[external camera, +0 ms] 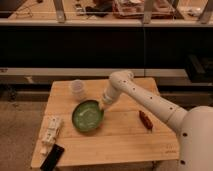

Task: Drag the ceramic bowl in a circle

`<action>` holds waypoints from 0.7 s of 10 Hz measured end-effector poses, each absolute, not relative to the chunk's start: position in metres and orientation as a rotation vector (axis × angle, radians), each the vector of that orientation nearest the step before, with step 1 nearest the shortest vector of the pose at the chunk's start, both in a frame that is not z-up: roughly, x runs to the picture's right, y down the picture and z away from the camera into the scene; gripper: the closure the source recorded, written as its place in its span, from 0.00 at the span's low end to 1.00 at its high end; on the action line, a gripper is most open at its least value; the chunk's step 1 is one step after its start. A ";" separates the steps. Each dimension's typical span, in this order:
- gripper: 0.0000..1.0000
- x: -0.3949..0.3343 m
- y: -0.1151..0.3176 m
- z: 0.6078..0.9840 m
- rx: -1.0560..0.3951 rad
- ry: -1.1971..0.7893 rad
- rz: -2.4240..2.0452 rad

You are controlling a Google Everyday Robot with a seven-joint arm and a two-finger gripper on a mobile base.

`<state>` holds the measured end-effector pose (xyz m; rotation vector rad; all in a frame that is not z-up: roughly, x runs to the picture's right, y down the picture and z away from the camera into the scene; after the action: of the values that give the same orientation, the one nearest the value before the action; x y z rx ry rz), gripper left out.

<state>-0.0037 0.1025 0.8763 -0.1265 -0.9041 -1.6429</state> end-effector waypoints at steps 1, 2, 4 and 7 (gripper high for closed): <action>1.00 0.009 0.099 0.885 -0.151 -0.885 -1.628; 1.00 0.018 0.099 0.889 -0.165 -0.876 -1.615; 1.00 0.048 0.106 0.896 -0.207 -0.849 -1.586; 1.00 0.095 0.120 0.895 -0.261 -0.810 -1.561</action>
<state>0.0950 0.1196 0.8945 -0.2613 -0.8095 -1.5605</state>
